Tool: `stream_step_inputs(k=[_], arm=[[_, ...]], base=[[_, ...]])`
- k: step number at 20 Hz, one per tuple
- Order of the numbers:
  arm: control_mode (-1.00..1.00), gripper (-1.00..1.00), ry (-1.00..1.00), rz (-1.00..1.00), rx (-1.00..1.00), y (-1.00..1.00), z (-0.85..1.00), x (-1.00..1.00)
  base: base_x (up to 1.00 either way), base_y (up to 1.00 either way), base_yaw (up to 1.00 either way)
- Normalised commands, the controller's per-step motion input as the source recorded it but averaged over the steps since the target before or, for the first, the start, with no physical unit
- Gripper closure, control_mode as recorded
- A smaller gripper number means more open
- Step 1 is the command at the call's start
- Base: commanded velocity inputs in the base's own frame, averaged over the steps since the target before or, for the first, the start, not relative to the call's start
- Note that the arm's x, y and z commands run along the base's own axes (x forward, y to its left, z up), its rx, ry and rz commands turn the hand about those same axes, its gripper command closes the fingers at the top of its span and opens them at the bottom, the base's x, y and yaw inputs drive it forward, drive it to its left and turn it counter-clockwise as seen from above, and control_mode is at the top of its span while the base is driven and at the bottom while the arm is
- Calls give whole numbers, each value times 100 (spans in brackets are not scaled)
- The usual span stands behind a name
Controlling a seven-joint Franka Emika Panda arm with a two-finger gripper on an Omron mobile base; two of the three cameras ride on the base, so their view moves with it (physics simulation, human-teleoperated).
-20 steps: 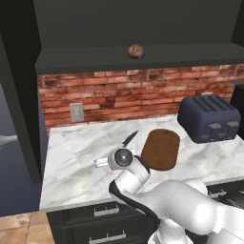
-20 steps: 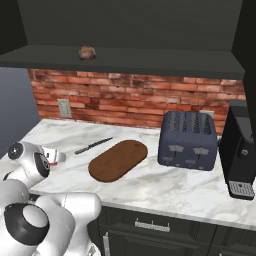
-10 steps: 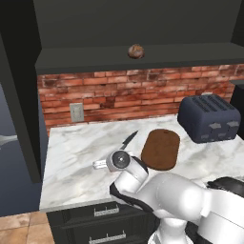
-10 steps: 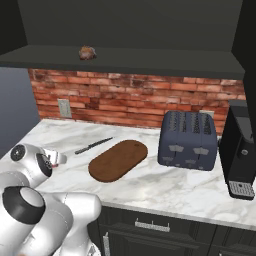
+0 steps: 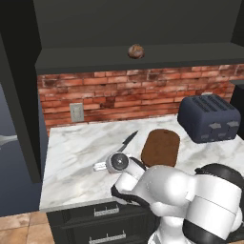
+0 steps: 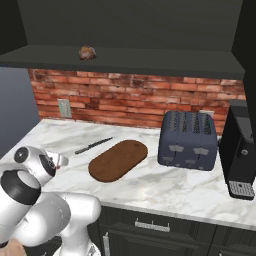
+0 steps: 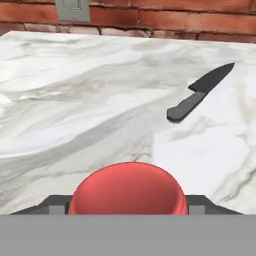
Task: Pick the bread, place it on the cutting board, pick the jam, place it on the counter, and close the cabinet.
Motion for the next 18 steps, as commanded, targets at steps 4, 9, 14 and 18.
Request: stream_step_inputs(k=[4, 9, 14, 18], arm=[[-100, 100, 0, 0, 0, 0, -27, 10], [-100, 100, -1, 0, 0, 0, -20, 12], [-100, 100, 0, 0, 0, 0, -18, 9], [-100, 100, -3, 0, 0, 0, -21, 9]], base=[[0, 0, 0], [0, 0, 0], [0, 0, 0], [0, 0, 0]])
